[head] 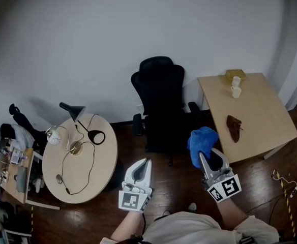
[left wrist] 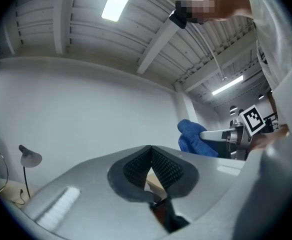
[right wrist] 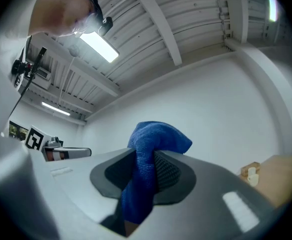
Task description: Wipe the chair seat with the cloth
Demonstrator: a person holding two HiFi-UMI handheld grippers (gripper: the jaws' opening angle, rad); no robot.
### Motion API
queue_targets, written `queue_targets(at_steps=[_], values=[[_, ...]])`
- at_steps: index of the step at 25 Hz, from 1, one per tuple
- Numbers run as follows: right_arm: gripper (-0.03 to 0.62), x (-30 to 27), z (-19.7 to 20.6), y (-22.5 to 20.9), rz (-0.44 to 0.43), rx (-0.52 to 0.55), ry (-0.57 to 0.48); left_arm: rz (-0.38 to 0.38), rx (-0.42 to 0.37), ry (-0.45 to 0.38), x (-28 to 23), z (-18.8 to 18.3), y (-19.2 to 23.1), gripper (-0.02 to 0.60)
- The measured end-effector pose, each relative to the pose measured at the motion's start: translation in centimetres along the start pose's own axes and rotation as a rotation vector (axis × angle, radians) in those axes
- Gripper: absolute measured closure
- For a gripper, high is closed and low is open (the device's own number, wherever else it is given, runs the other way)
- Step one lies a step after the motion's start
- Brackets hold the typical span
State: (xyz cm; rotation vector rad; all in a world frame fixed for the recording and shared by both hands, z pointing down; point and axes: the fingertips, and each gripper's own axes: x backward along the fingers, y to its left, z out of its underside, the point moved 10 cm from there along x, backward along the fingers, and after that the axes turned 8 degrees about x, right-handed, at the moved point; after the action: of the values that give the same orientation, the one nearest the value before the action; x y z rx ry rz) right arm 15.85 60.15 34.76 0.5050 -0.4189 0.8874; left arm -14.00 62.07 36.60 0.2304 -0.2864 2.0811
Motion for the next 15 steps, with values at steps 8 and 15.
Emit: queue_targets(at_steps=[8,15], values=[[0.499,-1.4,-1.4,0.6,-0.004,0.020,0.035,0.031,0.016,-0.004,-0.5,-1.4,1.0,0.540],[0.499,-1.0,-1.8,2.2,-0.028,0.029,0.036,0.058,0.031,-0.023,0.5,-1.4,0.8,0.549]])
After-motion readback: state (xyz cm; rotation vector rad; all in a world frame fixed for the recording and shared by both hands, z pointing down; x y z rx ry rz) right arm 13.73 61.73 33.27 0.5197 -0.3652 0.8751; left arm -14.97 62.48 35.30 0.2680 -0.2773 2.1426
